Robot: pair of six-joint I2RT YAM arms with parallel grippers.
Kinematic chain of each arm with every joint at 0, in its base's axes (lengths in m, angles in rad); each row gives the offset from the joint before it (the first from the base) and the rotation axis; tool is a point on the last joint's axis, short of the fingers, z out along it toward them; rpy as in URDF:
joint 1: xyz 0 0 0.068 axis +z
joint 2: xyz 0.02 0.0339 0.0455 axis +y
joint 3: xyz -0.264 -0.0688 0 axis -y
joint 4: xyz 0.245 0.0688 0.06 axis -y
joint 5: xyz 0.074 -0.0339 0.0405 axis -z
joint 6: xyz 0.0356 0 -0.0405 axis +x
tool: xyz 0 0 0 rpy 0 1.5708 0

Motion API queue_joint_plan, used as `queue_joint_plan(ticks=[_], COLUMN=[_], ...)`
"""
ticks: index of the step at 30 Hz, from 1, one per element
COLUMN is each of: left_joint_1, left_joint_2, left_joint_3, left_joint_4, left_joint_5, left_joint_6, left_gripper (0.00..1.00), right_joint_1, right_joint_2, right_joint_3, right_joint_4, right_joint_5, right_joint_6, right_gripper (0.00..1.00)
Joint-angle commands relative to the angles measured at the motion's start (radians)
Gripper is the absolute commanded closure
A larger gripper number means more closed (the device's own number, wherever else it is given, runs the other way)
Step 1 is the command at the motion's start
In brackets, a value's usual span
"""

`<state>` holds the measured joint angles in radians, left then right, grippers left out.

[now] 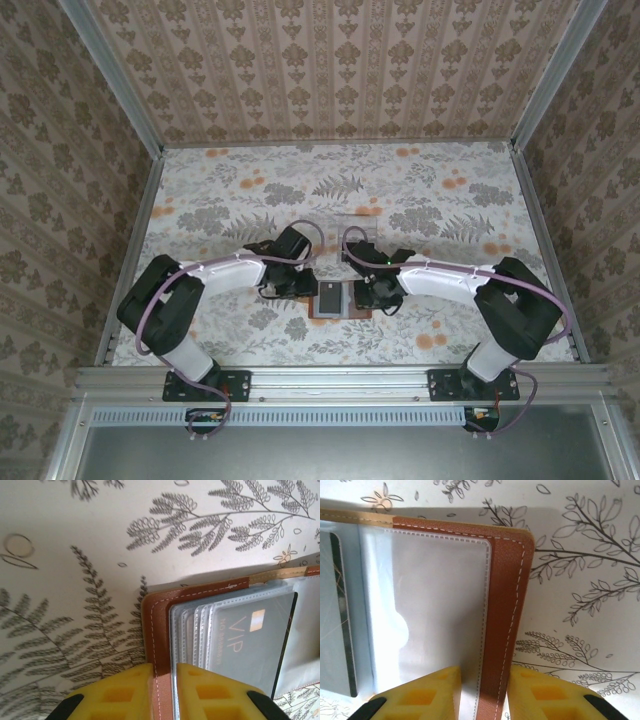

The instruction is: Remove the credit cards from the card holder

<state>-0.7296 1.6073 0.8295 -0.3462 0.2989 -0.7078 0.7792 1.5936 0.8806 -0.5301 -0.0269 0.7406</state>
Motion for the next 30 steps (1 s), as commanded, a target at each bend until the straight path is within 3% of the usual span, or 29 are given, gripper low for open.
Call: queue_joint_plan(ticks=[1,5,14,24,30], left_joint_1=[0.002,-0.001,-0.026,-0.04,-0.039], left_joint_2=[-0.013,-0.043,-0.02,0.034,0.052], left_joint_3=[0.042,0.053,0.094,0.071,0.041], left_joint_4=[-0.036,-0.053,-0.04,0.024,0.042], left_joint_5=[0.014,0.012,0.033,0.074,0.065], left_joint_6=[0.046,0.043,0.028,0.01,0.006], left_gripper=[0.8,0.8,0.81,0.88,0.89], right_joint_1=[-0.004,-0.008,-0.008,-0.052,-0.071], right_joint_2=[-0.039,-0.078,-0.09,-0.009,0.041], right_joint_3=[0.018,0.041,0.125,0.052,0.006], right_joint_4=[-0.021,-0.066,-0.065,0.227,0.313], right_joint_5=[0.003,0.009,-0.036,-0.279,-0.334], right_joint_6=[-0.005,-0.017,-0.023,0.06,0.091], right_gripper=[0.66,0.61,0.62,0.75,0.77])
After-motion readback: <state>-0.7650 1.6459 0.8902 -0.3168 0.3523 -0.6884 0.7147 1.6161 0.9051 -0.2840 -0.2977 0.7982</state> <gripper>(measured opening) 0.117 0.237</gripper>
